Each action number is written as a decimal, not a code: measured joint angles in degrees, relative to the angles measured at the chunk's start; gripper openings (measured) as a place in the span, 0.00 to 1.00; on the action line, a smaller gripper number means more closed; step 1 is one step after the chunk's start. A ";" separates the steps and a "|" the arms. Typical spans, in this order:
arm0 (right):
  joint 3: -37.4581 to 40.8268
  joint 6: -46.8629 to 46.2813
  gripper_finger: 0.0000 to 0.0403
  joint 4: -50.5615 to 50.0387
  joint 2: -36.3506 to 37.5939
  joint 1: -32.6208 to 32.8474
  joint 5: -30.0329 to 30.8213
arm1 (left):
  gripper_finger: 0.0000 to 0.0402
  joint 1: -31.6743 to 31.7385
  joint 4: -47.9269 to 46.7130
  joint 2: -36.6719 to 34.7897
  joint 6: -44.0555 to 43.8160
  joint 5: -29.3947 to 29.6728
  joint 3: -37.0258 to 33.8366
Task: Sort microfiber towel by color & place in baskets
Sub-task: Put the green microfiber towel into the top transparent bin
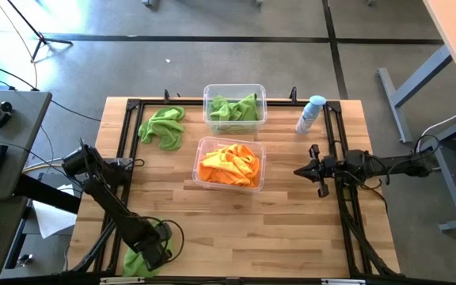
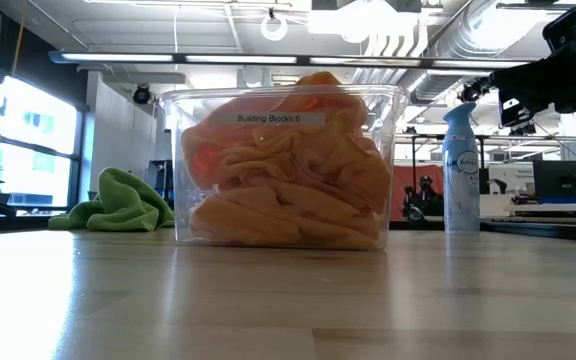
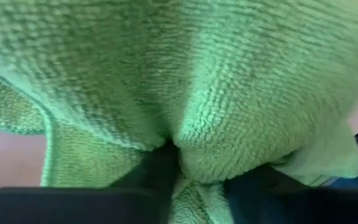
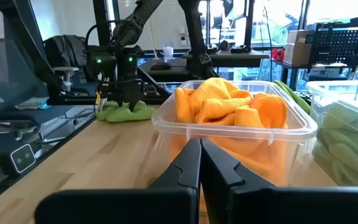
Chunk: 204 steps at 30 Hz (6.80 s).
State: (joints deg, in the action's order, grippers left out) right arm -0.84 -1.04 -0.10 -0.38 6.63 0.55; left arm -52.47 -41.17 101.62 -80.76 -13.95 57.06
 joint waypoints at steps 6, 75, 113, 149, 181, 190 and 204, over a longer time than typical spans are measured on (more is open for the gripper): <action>-0.04 0.00 0.00 -0.07 0.00 0.00 0.29 | 0.03 0.12 -0.77 0.03 -1.05 0.01 -0.11; -0.15 -0.01 0.00 -0.15 0.02 0.00 0.32 | 0.00 83.65 -6.07 22.62 39.37 16.58 54.84; -0.15 -0.02 0.00 -0.13 0.02 0.00 0.32 | 0.26 80.94 -7.62 14.99 44.67 19.80 54.80; -0.15 -0.02 0.00 -0.13 0.04 0.00 0.30 | 0.27 90.81 -16.15 -33.12 43.29 38.95 6.28; -0.17 -0.01 0.00 -0.13 0.02 0.00 0.31 | 0.35 102.37 4.58 -30.35 43.53 32.54 -18.88; -0.17 -0.01 0.00 -0.13 0.02 0.00 0.29 | 0.03 102.22 6.36 -29.20 43.48 28.76 -18.72; -0.17 -0.02 0.00 -0.13 0.02 0.00 0.30 | 0.00 92.77 -1.14 -43.66 44.07 31.03 -3.65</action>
State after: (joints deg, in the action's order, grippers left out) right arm -1.02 -1.06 -0.23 -0.36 6.63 0.85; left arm 40.30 -42.31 57.96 -36.68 17.08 53.41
